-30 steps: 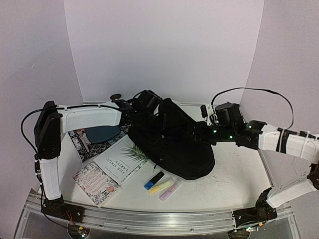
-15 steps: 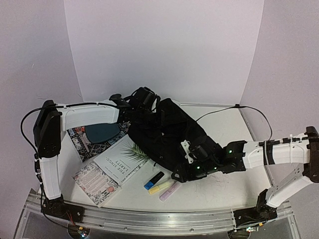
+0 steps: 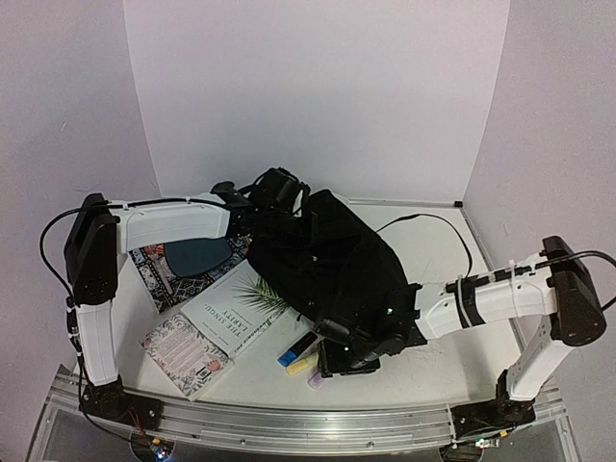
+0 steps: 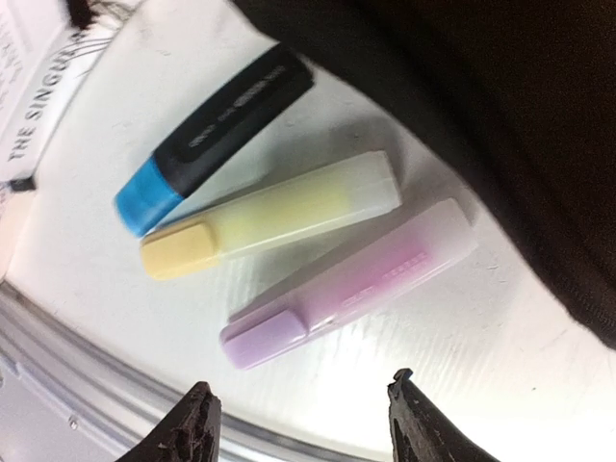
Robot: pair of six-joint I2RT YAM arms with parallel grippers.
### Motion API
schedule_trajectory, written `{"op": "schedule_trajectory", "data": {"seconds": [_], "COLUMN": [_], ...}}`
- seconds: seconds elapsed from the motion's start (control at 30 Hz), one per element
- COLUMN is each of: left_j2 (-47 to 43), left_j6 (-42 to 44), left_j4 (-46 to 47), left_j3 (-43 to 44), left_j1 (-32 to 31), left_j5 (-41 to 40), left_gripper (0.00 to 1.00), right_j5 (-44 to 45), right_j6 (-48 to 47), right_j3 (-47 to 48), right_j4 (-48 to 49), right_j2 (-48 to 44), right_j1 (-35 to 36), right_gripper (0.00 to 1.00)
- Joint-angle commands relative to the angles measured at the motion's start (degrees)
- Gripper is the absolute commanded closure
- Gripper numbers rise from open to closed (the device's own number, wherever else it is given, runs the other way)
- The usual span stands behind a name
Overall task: Pack the student bag
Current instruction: Pick up the pen from the center of the board.
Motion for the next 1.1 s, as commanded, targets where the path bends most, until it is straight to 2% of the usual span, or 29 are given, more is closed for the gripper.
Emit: {"op": "schedule_trajectory", "data": {"seconds": [0.0, 0.37, 0.7, 0.87, 1.07], "left_j2": [-2.74, -3.12, -3.36, -3.29, -3.2], "left_j6": [0.41, 1.15, 1.2, 1.2, 0.98], "left_j4": [4.71, 4.74, 4.77, 4.85, 4.84], "left_j3": [1.49, 0.83, 0.46, 0.9, 1.26], "left_j1": [0.43, 0.43, 0.46, 0.44, 0.43], "left_j5": [1.53, 3.09, 3.51, 3.54, 3.55], "left_gripper": [1.0, 1.0, 1.0, 1.0, 1.0], "right_j5": [3.9, 6.27, 6.66, 6.74, 5.61], "right_j6": [4.34, 6.98, 10.44, 10.12, 7.65], "right_j3": [2.71, 6.68, 0.32, -2.22, -3.87], "right_j4": [-6.49, -5.11, -6.52, -6.76, -7.1], "right_j2": [3.51, 10.75, 11.89, 10.76, 9.67], "right_j1": [-0.02, 0.57, 0.56, 0.15, -0.89], "right_gripper": [0.41, 0.43, 0.56, 0.65, 0.85]}}
